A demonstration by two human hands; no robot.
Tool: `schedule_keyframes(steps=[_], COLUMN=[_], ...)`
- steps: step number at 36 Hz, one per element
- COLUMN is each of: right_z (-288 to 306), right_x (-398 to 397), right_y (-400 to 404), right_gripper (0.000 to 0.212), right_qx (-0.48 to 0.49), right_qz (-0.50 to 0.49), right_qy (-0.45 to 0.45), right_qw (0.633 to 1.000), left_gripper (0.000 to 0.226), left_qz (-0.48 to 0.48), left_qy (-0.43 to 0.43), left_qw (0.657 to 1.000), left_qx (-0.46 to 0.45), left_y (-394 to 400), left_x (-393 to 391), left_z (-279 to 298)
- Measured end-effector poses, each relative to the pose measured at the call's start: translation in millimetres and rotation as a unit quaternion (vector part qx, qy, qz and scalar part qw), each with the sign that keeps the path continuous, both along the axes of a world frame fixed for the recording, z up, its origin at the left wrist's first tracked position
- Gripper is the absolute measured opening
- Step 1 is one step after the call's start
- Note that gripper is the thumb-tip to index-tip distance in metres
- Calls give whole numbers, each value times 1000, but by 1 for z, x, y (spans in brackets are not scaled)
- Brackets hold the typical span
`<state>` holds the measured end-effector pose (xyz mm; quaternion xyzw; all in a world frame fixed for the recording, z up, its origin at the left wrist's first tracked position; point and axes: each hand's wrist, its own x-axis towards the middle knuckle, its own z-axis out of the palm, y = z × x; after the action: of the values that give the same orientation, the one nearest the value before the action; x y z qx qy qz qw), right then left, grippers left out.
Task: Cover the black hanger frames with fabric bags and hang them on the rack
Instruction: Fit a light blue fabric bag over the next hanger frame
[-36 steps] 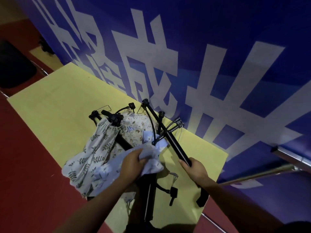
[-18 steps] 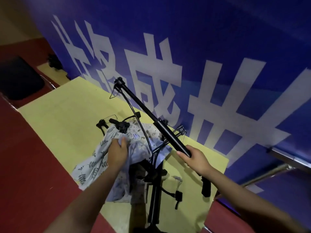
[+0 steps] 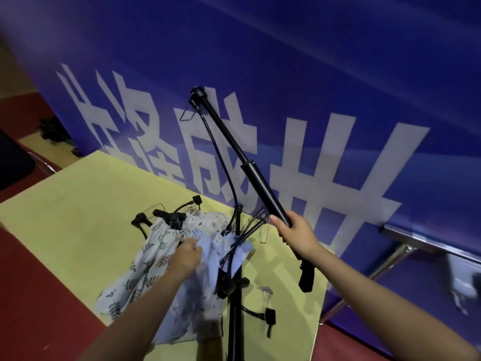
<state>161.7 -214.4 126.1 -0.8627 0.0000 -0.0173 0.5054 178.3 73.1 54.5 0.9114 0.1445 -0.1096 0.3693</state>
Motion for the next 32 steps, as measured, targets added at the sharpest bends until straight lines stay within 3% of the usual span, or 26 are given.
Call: schedule_keyframes(steps=[4, 9, 15, 18, 21, 26, 32], right_z=[12, 22, 30, 27, 18, 4, -9], right_x=[1, 4, 7, 5, 3, -3, -19], right_y=[-4, -11, -23, -21, -12, -5, -19], right_gripper=[10, 8, 32, 27, 17, 15, 16], right_qx=[-3, -26, -36, -22, -21, -38, -45], right_qz=[-9, -13, -7, 5, 13, 18, 23], right_qy=[-19, -34, -9, 9, 9, 9, 0], right_qw=[1000, 999, 999, 1000, 1000, 999, 999], left_gripper=[41, 23, 29, 33, 45, 43, 17], left_qz=[-63, -95, -65, -76, -42, 56, 113], left_qy=[18, 49, -86, -144, -204, -210, -354], left_qw=[998, 992, 992, 985, 971, 948, 925], left_qx=[-24, -60, -62, -64, -121, -234, -73], left_y=[-9, -17, -21, -34, -55, -67, -42], left_x=[-3, 2, 31, 50, 68, 104, 129], left_z=[-2, 0, 49, 82, 117, 160, 202])
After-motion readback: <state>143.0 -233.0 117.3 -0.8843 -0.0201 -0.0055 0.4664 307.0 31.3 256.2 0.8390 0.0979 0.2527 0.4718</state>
